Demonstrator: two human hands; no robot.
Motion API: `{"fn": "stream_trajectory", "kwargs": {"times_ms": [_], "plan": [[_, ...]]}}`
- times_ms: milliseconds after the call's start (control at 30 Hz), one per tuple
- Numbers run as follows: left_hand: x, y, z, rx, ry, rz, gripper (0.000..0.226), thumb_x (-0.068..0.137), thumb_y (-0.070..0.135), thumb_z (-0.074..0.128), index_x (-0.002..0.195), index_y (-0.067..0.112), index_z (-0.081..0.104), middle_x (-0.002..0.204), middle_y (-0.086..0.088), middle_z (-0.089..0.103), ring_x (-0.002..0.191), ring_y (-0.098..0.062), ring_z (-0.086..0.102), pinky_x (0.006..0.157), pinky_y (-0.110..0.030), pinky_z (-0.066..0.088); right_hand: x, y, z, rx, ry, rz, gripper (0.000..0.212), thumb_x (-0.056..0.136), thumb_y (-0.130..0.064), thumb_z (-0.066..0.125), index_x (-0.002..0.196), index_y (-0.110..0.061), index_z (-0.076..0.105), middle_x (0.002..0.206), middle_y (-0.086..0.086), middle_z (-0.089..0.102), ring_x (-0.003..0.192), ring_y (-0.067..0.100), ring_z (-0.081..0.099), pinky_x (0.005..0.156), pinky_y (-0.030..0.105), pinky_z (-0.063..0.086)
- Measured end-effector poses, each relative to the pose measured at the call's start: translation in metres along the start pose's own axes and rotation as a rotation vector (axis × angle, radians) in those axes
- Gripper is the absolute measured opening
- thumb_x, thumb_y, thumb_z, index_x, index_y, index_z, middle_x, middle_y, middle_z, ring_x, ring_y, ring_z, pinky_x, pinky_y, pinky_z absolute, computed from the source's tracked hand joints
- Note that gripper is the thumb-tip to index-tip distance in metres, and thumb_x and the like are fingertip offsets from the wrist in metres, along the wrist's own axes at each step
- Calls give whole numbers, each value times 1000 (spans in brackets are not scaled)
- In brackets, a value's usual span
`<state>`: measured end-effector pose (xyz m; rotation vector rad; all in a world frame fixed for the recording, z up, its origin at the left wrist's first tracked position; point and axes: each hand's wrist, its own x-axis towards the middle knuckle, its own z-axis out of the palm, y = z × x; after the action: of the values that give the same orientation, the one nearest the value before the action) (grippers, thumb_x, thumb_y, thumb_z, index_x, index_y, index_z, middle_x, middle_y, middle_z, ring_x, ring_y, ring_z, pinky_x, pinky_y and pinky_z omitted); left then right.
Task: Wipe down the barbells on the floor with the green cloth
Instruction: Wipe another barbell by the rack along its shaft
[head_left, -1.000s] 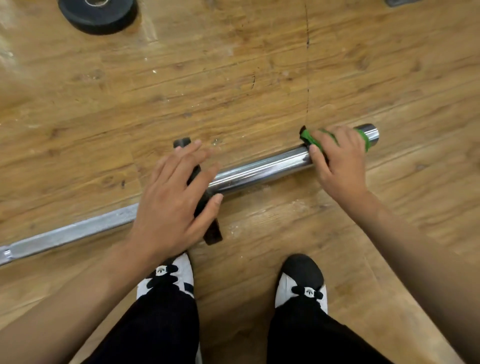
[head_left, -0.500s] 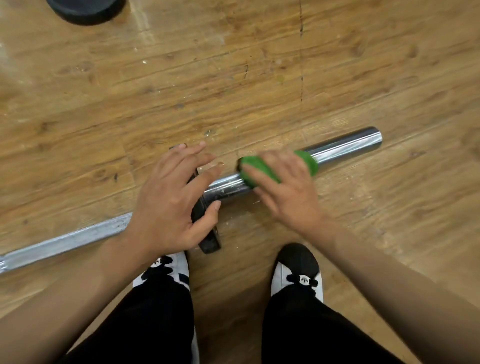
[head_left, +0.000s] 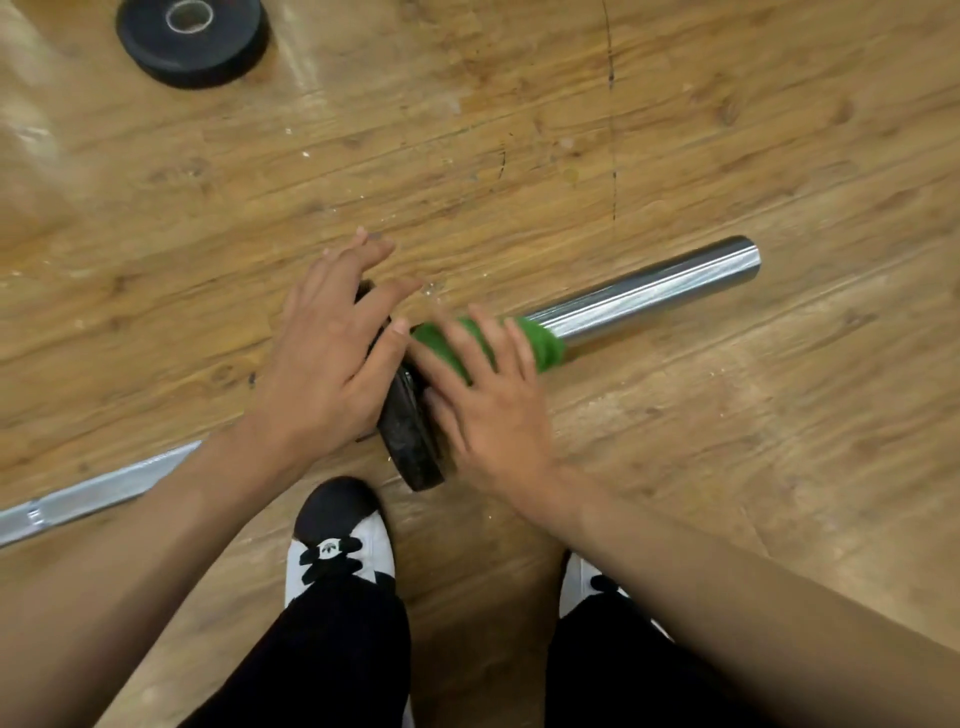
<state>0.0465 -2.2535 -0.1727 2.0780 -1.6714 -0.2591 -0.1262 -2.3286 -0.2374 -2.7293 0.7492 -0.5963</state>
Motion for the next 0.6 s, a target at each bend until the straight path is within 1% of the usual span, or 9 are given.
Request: {"fn": "stream_trajectory", "kwargs": {"times_ms": [67,133,200,300,367,433,467,500,600], "plan": [[2,-2,-5,27,26,-38,54,108,39,32,140,6,61,155,-19,46,154,-36,30,118,-63,29,7,15,3,-60,-16,-193,46,109,-33,45,154,-26,50,159,8,46,149,33,38,126,46,21],[-6,3,-9,80,58,-1,56,109,42,34,139,1,59,155,-21,46,153,-38,32,119,-62,29,12,58,-4,-155,17,-271,44,109,-32,48,152,-27,52,157,9,49,145,33,44,123,46,26],[-23,12,-5,129,62,72,59,108,43,38,142,-1,56,157,-22,44,153,-38,31,122,-60,26,15,104,-15,-181,93,-158,41,110,-34,45,148,-24,57,152,13,53,141,36,48,122,47,26],[-35,21,8,167,52,74,67,105,46,44,154,0,42,164,-21,34,159,-35,15,130,-51,11,21,143,-28,-200,205,150,42,110,-32,35,141,-19,60,147,14,55,139,36,45,121,50,25],[-26,17,13,155,92,36,67,105,44,48,155,1,39,164,-22,33,160,-36,13,130,-51,11,35,131,-21,-202,291,366,39,108,-26,39,137,-15,63,148,14,55,142,37,42,121,55,25],[-13,11,11,130,113,8,62,105,40,49,153,2,43,161,-23,36,159,-38,15,129,-55,16,50,98,-6,-170,359,481,39,106,-22,42,138,-15,63,152,11,53,148,38,37,123,57,21],[-6,6,9,111,108,-14,60,105,39,48,152,3,45,161,-22,37,159,-37,16,128,-57,18,54,76,4,-131,347,438,41,105,-22,44,142,-17,61,155,9,50,150,37,33,125,56,18],[1,1,6,91,103,-32,57,105,37,47,151,3,47,161,-22,38,159,-36,17,127,-59,19,54,55,13,-82,294,327,43,104,-22,46,145,-18,59,158,8,48,151,35,31,126,54,15],[24,-13,-7,90,115,-42,51,105,34,46,146,4,53,159,-22,39,158,-37,21,123,-62,23,54,23,36,-7,129,-128,52,104,-25,55,155,-25,46,163,7,41,153,34,32,125,51,21]]}}
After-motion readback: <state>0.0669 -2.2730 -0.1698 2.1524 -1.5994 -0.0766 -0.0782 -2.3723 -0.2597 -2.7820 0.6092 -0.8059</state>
